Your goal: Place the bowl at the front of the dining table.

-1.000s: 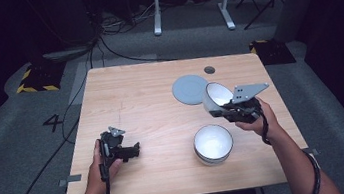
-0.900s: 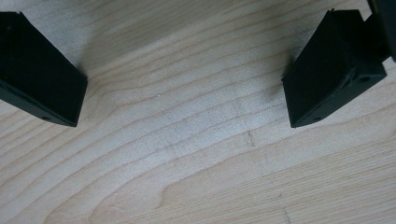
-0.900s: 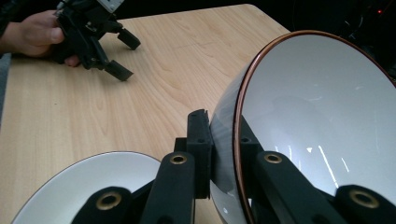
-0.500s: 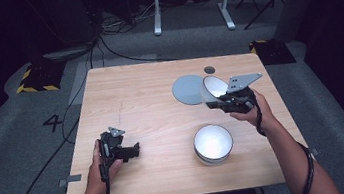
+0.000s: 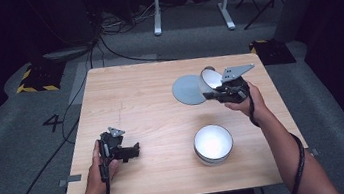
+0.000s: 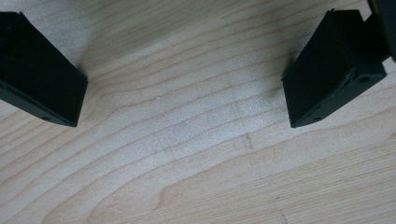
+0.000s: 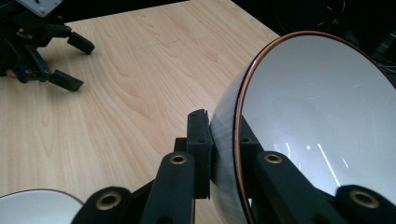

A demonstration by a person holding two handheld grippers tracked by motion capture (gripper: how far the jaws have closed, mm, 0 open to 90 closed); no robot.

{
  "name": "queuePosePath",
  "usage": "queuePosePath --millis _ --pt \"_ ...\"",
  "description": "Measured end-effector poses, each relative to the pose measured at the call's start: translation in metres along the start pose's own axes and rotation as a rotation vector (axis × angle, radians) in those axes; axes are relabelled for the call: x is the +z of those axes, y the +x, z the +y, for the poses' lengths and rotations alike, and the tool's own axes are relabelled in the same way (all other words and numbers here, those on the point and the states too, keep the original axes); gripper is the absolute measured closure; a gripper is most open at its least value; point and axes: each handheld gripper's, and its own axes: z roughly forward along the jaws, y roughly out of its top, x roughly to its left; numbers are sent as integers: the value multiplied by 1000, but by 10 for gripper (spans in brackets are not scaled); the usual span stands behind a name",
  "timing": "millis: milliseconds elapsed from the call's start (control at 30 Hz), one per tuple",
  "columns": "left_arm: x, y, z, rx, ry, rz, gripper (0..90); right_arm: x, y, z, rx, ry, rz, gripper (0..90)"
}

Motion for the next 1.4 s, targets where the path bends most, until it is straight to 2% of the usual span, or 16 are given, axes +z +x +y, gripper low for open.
queuePosePath --millis 267,433,800,1000,1100,1200,1367,1400 --pt "0 0 0 0 0 0 0 13 -15 1 20 10 -14 825" --pt "0 0 0 0 0 0 0 21 -21 3 15 25 -22 825" --pt "0 0 0 0 0 0 0 41 -32 7 18 59 -46 825" --pt "0 0 0 0 0 0 0 51 -39 7 34 77 -49 825" --pt "0 0 0 0 0 0 0 55 -41 9 32 83 -50 825" --pt "0 0 0 0 0 0 0 63 -43 14 10 114 -64 825" --pt "0 0 0 0 0 0 0 69 -45 16 6 123 -59 825" --pt "0 0 0 0 0 0 0 73 -48 15 18 128 -59 825"
